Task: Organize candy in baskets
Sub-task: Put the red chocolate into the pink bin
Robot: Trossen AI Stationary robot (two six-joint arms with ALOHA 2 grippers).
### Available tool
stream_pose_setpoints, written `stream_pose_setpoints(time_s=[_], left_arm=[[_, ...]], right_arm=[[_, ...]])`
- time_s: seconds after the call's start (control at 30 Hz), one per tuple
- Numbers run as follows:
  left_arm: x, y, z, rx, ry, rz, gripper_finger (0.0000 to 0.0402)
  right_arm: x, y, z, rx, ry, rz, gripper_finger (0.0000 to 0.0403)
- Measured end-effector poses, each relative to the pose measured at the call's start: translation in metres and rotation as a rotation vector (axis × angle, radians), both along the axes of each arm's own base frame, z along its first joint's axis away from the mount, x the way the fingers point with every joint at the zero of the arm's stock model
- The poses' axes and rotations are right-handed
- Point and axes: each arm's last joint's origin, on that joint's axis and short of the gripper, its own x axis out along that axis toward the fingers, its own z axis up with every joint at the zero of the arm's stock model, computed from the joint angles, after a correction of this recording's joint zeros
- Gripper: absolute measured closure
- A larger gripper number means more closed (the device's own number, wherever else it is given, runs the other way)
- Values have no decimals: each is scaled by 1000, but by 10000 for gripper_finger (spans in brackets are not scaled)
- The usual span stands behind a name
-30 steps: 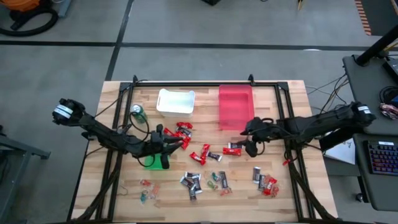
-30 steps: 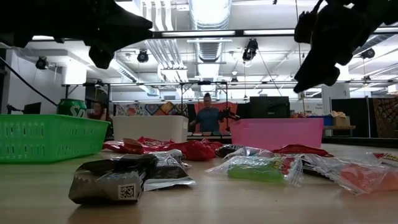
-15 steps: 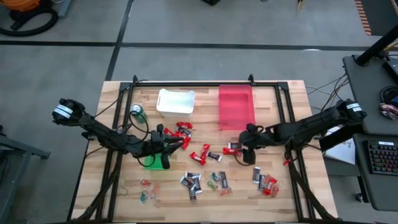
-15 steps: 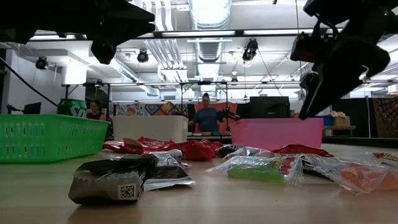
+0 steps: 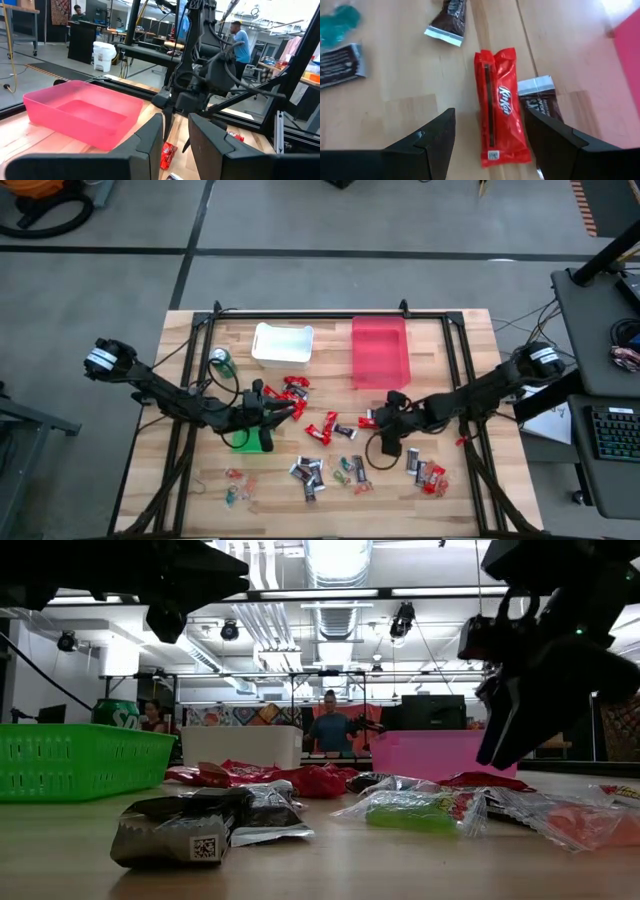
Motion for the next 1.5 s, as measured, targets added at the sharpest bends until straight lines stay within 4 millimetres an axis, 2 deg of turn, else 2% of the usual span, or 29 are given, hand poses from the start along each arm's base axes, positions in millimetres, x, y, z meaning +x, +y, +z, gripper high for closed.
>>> stream_pose_setpoints(time_s=[0.17, 0.3, 0.53, 0.67, 0.77, 0.97, 1.17, 1.37, 1.5], left_arm=[[0, 0, 0, 0, 0, 0, 324], [0, 0, 0, 0, 0, 0, 324], [0, 0, 0, 0, 1, 0, 324], [0, 0, 0, 0, 1, 0, 324], [0, 0, 0, -2, 0, 0, 324], [0, 0, 0, -8, -1, -1, 324], [0, -1, 0, -18, -3, -5, 324], [0, -1, 0, -27, -6, -19, 324], [0, -2, 0, -43, -11, -25, 324]], right_arm=[[11, 3, -6, -31, 55, -2, 177], [16, 5, -11, -42, 86, 0, 203], [18, 5, -16, -48, 98, -7, 295], [17, 5, -11, -41, 87, -6, 353], [17, 5, -8, -29, 79, 2, 381], [21, 6, 1, -16, 48, 5, 383], [30, 10, 25, 17, -35, 24, 383], [42, 10, 65, 7, -120, 63, 384], [52, 0, 95, -34, -134, 59, 384]])
